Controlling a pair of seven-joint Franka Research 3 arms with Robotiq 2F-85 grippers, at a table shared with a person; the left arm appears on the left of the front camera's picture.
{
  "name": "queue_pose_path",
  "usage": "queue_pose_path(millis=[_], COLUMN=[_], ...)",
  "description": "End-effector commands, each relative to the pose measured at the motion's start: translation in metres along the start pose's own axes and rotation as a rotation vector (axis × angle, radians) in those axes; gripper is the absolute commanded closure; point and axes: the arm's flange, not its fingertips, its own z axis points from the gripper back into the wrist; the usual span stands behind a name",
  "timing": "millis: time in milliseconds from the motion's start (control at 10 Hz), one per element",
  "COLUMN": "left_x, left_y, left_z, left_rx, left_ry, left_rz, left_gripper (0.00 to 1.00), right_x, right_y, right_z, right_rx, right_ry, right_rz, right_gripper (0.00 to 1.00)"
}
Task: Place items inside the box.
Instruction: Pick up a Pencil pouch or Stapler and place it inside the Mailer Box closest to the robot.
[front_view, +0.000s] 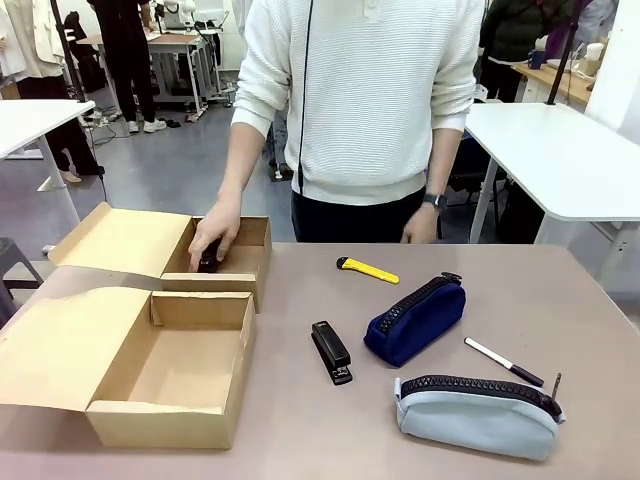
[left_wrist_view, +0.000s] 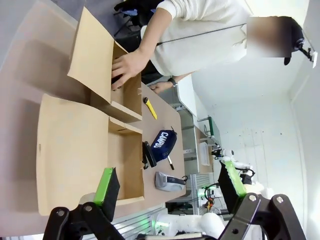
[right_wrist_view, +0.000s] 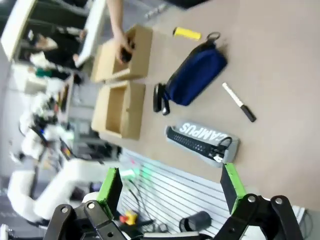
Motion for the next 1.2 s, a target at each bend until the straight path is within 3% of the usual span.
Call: queue_pose_path(millis=[0,200,400,500,600,700,800,900,1100], left_x=[0.001,0.001,0.001,0.001,0.001,0.001,0.001,0.001,0.001], left_y=[-0.002,-0.002,-0.002,-0.002,-0.002,-0.002,-0.002,-0.002,-0.002], left_z=[0.001,0.001,0.001,0.001,0.001,0.001,0.001,0.001,0.001], left_rx=[-0.015,-0.015,-0.015,-0.015,-0.015,-0.015,-0.015,-0.015,-0.015], left_ry=[-0.009,-0.009,-0.009,-0.009,-0.009,-0.009,-0.009,-0.009,-0.009], left_rz=[-0.02,-0.02,-0.02,-0.02,-0.02,-0.02,-0.02,-0.02,-0.02], left_gripper=[0.0,0.0,0.0,0.0,0.0,0.0,0.0,0.0,0.0], right_x=[0.027,0.016,-0.027,-0.047,-0.043,-0.015,-0.012,-0.014,-0.02], right_y=[0.036,0.077,0.098,0.099,0.089,0.12,0.125,0.138,0.181], right_z=[-0.07,-0.156,-0.231,-0.248,-0.23,-0.233,-0.243,-0.244,-0.32], right_rx=[-0.022,-0.072,-0.161,-0.186,-0.227,-0.153,-0.197,-0.27,-0.34], right_ry=[0.157,0.381,0.5,0.454,0.316,0.519,0.471,0.437,0.455], right_rz=[0.163,0.293,0.372,0.388,0.417,0.392,0.416,0.318,0.336], right_gripper=[0.0,0.0,0.0,0.0,0.0,0.0,0.0,0.0,0.0])
